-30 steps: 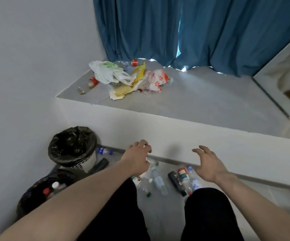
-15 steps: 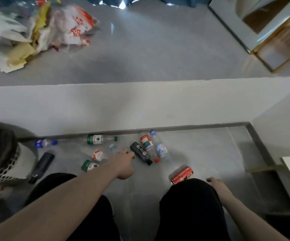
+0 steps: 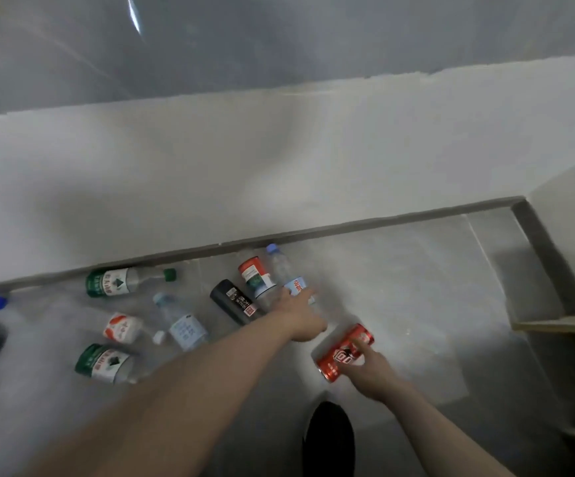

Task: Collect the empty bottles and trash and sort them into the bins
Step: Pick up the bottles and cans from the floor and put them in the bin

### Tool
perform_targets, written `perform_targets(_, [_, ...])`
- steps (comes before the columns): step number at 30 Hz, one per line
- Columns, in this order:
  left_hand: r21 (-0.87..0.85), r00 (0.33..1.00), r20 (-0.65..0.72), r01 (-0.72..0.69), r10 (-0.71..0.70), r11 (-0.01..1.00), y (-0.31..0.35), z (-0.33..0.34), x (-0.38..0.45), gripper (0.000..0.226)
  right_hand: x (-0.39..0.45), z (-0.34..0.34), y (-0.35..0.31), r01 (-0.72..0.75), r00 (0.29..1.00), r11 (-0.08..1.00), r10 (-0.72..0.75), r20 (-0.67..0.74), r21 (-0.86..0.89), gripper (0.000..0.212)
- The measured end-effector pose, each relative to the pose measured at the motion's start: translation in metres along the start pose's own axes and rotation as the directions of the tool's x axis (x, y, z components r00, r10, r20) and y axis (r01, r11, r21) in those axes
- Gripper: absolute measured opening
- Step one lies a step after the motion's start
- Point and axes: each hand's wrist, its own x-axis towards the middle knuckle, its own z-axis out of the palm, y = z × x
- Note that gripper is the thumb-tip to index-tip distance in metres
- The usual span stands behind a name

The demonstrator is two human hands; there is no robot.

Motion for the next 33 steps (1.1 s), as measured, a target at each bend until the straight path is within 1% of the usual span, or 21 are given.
perform_targets(2, [-0.088,0.996,0.013,0.085,-0.084,0.992,0.007,0.003,0.037,0.086,0.03,0.013,-0.007,-0.04,0.997,0.996,0.034,0.073,0.083,0.069])
perform_targets(4, [-0.147,0.991,0.037,0.132,-0.128,0.98,0.01,0.009,0.067,0.083,0.052,0.024,-0.008,-0.093,0.991,0.981,0.074,0.116,0.169,0.061])
perform_targets(6, [-0.177,0.992,0.054,0.123,-0.115,0.976,0.012,0.018,0.084,0.077,0.064,0.029,-0.01,-0.163,0.98,0.957,0.131,0.147,0.239,0.046])
perform_targets(7, [-0.198,0.992,0.064,0.116,-0.105,0.973,0.011,0.023,0.089,0.076,0.07,0.033,-0.011,-0.18,0.979,0.948,0.146,0.144,0.262,0.049])
perform_targets(10, [-0.226,0.995,0.074,0.087,-0.072,0.97,0.011,0.031,0.092,0.068,0.076,0.031,-0.007,-0.162,0.986,0.957,0.145,0.087,0.24,0.08])
perform_targets(11, [-0.235,0.994,0.09,0.087,-0.068,0.968,0.01,0.032,0.088,0.064,0.074,0.03,-0.002,-0.142,0.989,0.965,0.129,0.074,0.222,0.08])
perform_targets(13, [-0.254,0.992,0.098,0.099,-0.076,0.962,0.006,0.029,0.071,0.057,0.059,0.024,0.001,-0.125,0.991,0.974,0.112,0.074,0.19,0.061])
perform_targets(14, [-0.275,0.991,0.102,0.114,-0.089,0.955,0.002,0.025,0.058,0.056,0.048,0.019,0.002,-0.128,0.99,0.976,0.116,0.079,0.178,0.056])
perform_targets(16, [-0.318,0.987,0.119,0.137,-0.103,0.938,-0.004,0.018,0.023,0.053,0.019,0.006,-0.004,-0.115,0.991,0.982,0.103,0.083,0.15,0.055])
perform_targets(17, [-0.367,0.987,0.126,0.144,-0.104,0.919,-0.008,0.015,0.003,0.049,0.001,-0.002,-0.01,-0.087,0.994,0.987,0.078,0.074,0.133,0.055])
perform_targets(18, [-0.434,0.986,0.127,0.149,-0.103,0.888,-0.009,0.007,-0.022,0.042,-0.019,-0.012,-0.019,-0.066,0.996,0.992,0.058,0.075,0.11,0.055])
perform_targets(20, [-0.591,0.988,0.11,0.156,-0.113,0.792,-0.013,-0.01,-0.076,0.027,-0.062,-0.031,-0.041,-0.019,0.997,0.995,0.011,0.079,0.094,0.054])
perform_targets(22, [-0.711,0.986,0.118,0.168,-0.121,0.682,-0.018,-0.034,-0.134,0.025,-0.105,-0.05,-0.064,0.019,0.996,0.998,-0.025,0.088,0.065,0.05])
perform_targets(24, [-0.783,0.98,0.135,0.197,-0.149,0.59,-0.024,-0.061,-0.199,0.022,-0.161,-0.072,-0.101,0.069,0.989,0.997,-0.072,0.131,0.032,0.043])
perform_targets(26, [-0.828,0.967,0.134,0.228,-0.215,0.511,-0.028,-0.089,-0.265,0.02,-0.22,-0.089,-0.145,0.116,0.972,0.993,-0.116,0.203,0.013,0.035])
perform_targets(28, [-0.882,0.939,0.151,0.27,-0.31,0.387,-0.033,-0.111,-0.327,0.018,-0.271,-0.099,-0.186,0.133,0.951,0.991,-0.132,0.279,0.016,0.031])
perform_targets(30, [-0.913,0.899,0.164,0.294,-0.405,0.282,-0.037,-0.128,-0.384,0.016,-0.313,-0.101,-0.224,0.155,0.937,0.988,-0.14,0.32,-0.022,0.03])
perform_targets(33, [-0.951,0.83,0.153,0.271,-0.537,0.147,-0.049,-0.155,-0.459,0.016,-0.366,-0.1,-0.271,0.171,0.907,0.985,-0.148,0.396,-0.023,0.039])
